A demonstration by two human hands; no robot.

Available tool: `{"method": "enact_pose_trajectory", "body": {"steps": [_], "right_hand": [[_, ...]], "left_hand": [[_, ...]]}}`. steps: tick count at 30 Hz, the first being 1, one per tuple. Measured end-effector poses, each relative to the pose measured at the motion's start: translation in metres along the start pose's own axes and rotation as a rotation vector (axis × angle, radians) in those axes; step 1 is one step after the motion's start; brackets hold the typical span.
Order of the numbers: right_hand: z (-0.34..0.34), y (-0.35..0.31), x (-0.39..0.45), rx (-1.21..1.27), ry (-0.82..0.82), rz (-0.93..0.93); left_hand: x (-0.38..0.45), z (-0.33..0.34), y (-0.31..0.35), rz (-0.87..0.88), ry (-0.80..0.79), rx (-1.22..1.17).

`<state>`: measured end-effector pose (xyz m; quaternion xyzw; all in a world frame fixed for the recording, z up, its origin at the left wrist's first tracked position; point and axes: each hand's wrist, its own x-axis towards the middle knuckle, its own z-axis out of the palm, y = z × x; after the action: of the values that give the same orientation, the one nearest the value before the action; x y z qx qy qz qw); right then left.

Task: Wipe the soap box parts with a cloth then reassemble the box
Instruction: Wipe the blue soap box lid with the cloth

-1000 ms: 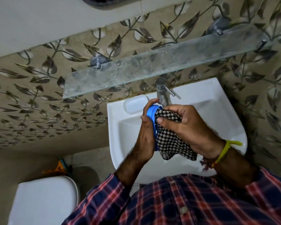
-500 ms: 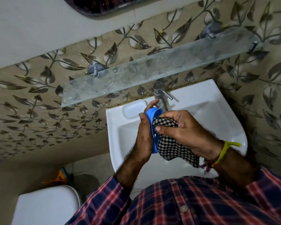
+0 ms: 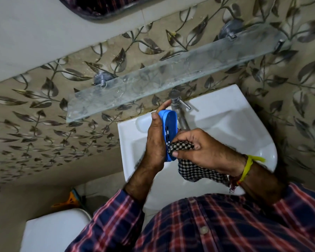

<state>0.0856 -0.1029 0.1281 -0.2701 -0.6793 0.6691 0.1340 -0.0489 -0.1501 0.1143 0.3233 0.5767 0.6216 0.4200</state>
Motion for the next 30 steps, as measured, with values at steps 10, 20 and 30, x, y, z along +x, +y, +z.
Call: {"method": "enact_pose_trajectory", "body": {"steps": [10, 20, 30], "right_hand": [[0.004, 0.014, -0.011, -0.486, 0.039, -0.226], [-0.004, 0.01, -0.008, 0.03, 0.156, -0.056], [-0.009, -0.007, 0.0, 0.76, 0.095, 0.191]], "left_hand": [[0.001, -0.001, 0.005, -0.208, 0.138, -0.234], [-0.029, -0.017, -0.015, 0.083, 0.165, 0.302], [-0.024, -0.022, -0.047, 0.66, -0.091, 0.726]]}}
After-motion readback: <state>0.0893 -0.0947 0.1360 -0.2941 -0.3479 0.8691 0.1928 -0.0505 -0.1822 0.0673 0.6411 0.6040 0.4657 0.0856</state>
